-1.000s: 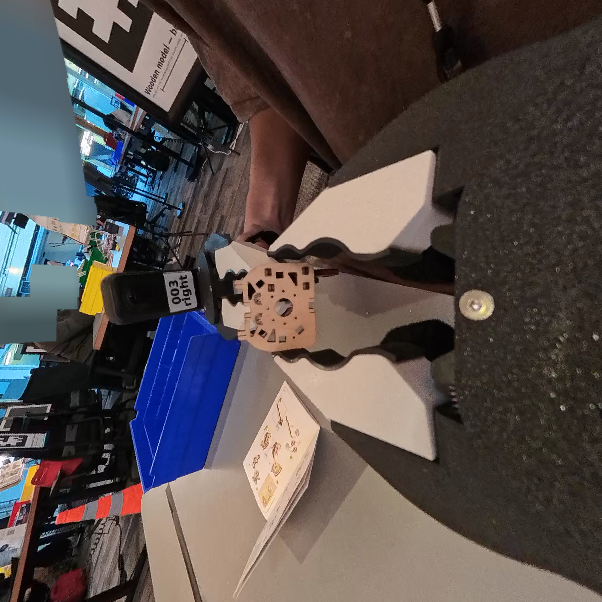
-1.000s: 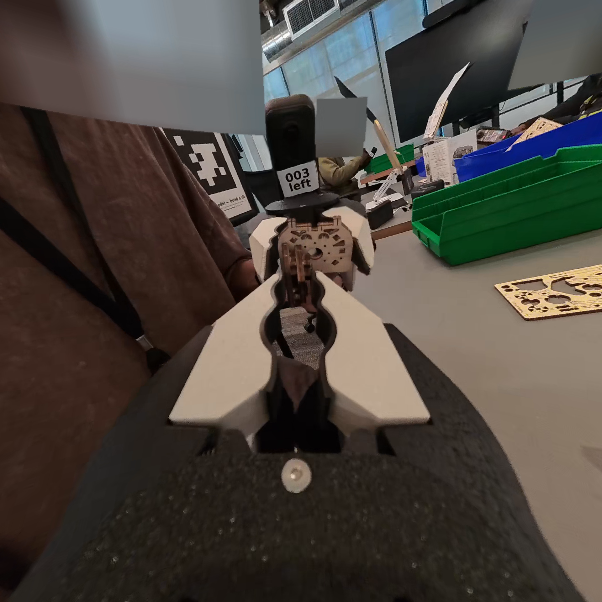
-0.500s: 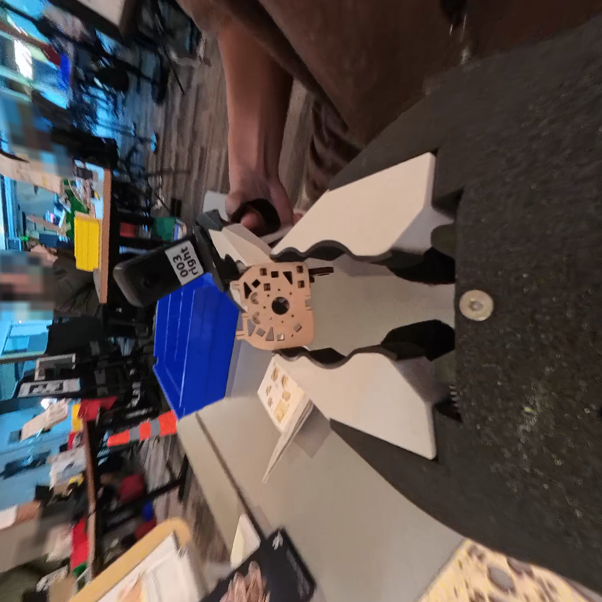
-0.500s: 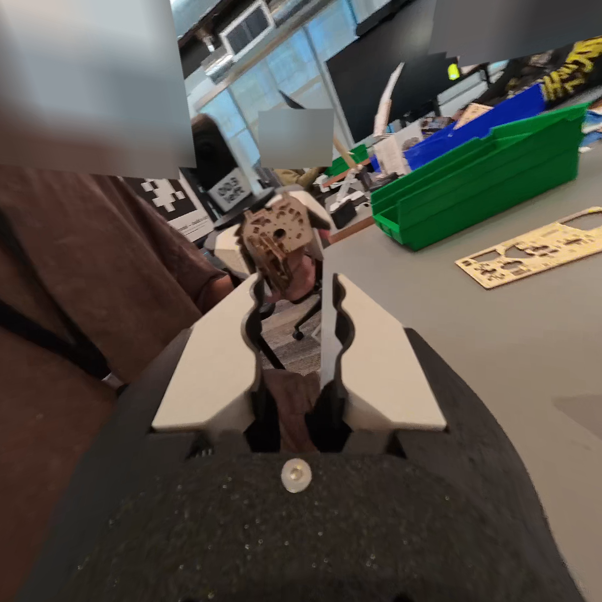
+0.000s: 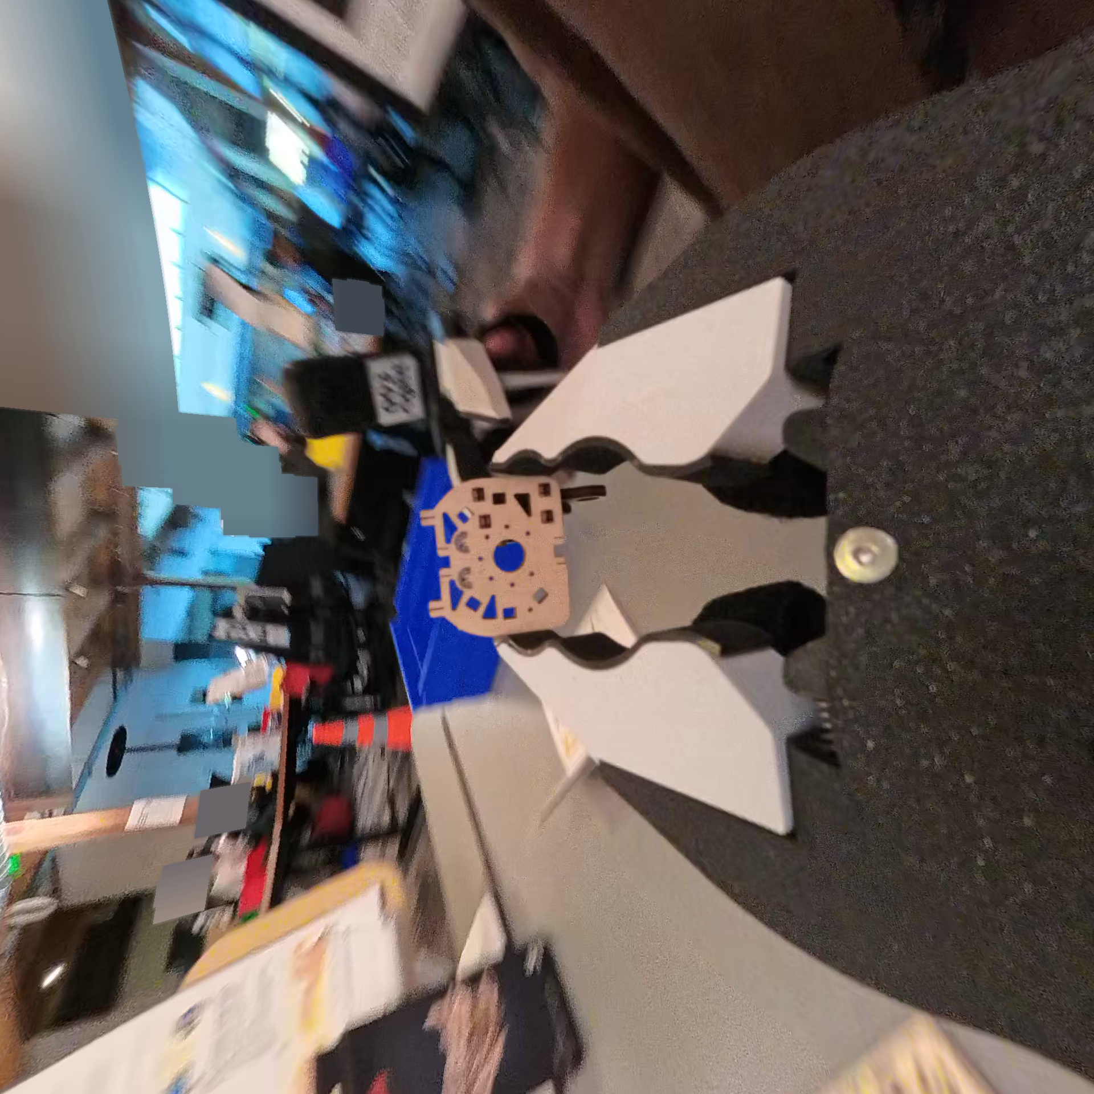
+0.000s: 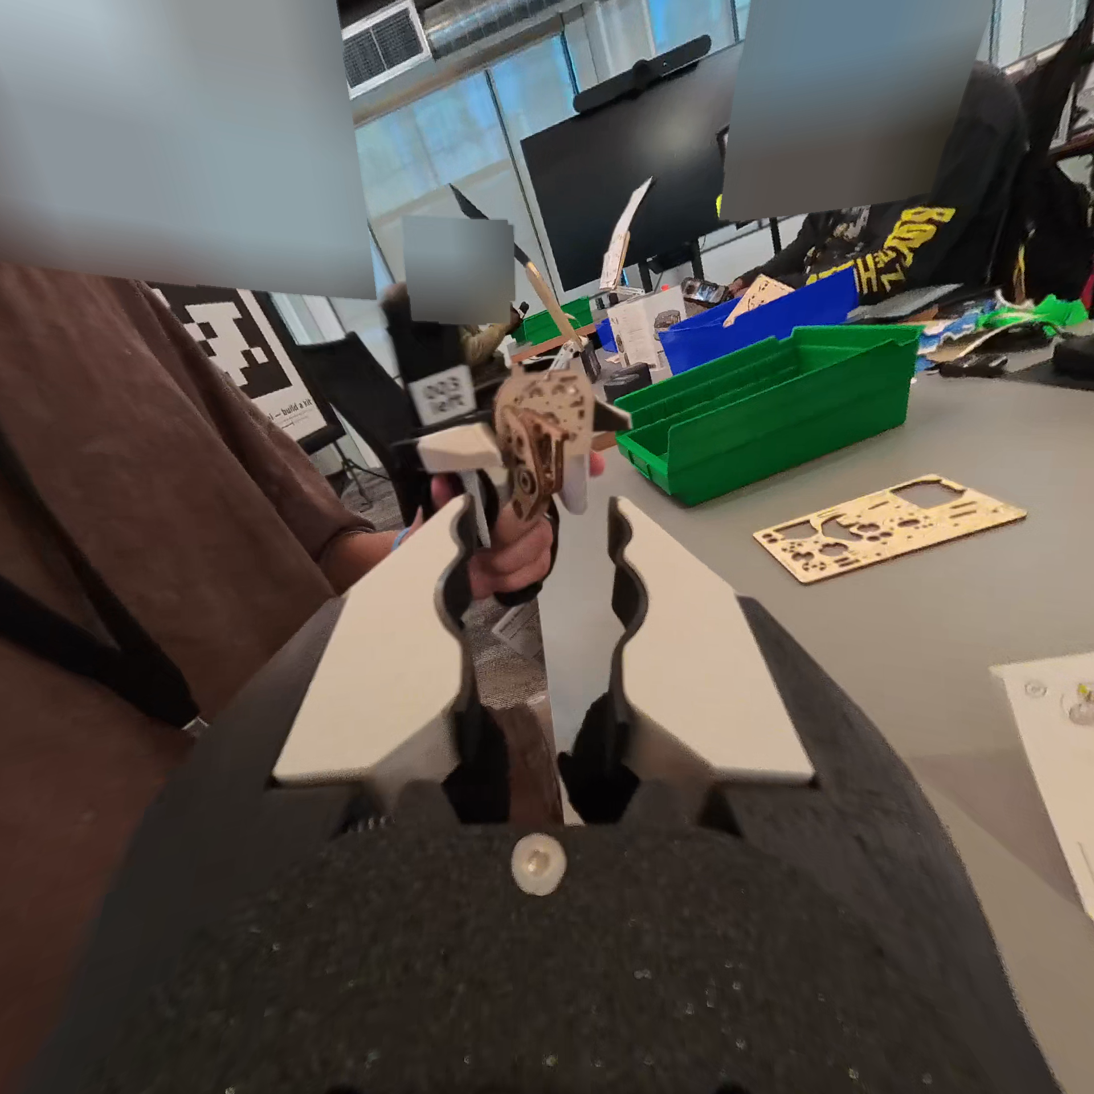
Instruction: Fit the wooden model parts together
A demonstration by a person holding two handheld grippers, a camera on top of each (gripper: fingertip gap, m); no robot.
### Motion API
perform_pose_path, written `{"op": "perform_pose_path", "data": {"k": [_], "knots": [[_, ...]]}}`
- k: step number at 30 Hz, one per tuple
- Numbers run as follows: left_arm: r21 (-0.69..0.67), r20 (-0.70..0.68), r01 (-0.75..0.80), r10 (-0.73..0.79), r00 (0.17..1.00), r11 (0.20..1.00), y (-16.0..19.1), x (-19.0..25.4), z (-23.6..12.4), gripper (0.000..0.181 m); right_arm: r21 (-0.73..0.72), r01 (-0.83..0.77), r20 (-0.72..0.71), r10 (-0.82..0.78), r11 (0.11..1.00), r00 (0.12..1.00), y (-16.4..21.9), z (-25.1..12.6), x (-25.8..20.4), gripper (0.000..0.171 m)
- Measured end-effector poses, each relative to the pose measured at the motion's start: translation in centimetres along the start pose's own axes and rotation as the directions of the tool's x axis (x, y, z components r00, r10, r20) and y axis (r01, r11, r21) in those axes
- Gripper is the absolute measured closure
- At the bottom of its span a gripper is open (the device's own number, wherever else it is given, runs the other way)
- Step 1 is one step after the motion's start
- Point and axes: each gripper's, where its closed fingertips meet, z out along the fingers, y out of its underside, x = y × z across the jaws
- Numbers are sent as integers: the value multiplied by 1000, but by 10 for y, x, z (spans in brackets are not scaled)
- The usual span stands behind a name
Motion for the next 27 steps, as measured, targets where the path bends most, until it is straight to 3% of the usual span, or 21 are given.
{"op": "perform_pose_path", "data": {"k": [2, 5, 9, 12, 17, 21, 27], "knots": [[71, -89, 239, -232, 969, 968, -7, -4, -2, 131, -2, -4, 16, 4, 1000, 1000, -6, 0, -3, 130], [110, -173, 436, -415, 893, 893, -7, -9, -1, 131, -64, -13, -8, 13, 998, 1000, 7, 8, 5, 131], [107, -221, 530, -499, 838, 841, -4, -9, 2, 130, -19, 36, -43, -37, 999, 998, 8, 16, 4, 127], [101, -243, 613, -578, 779, 784, 0, -14, 3, 131, 36, 182, -113, -177, 983, 978, -3, 14, 2, 123], [53, -283, 750, -710, 645, 660, 14, -16, 10, 131, -122, 303, -180, -321, 945, 930, 13, 19, 11, 118], [37, -312, 825, -778, 545, 564, 21, -17, 13, 131, -162, 396, -239, -426, 904, 873, 11, 18, 16, 117], [21, -311, 835, -790, 529, 551, 26, -20, 13, 131, -133, 406, -259, -427, 904, 867, 11, 12, 13, 124]]}}
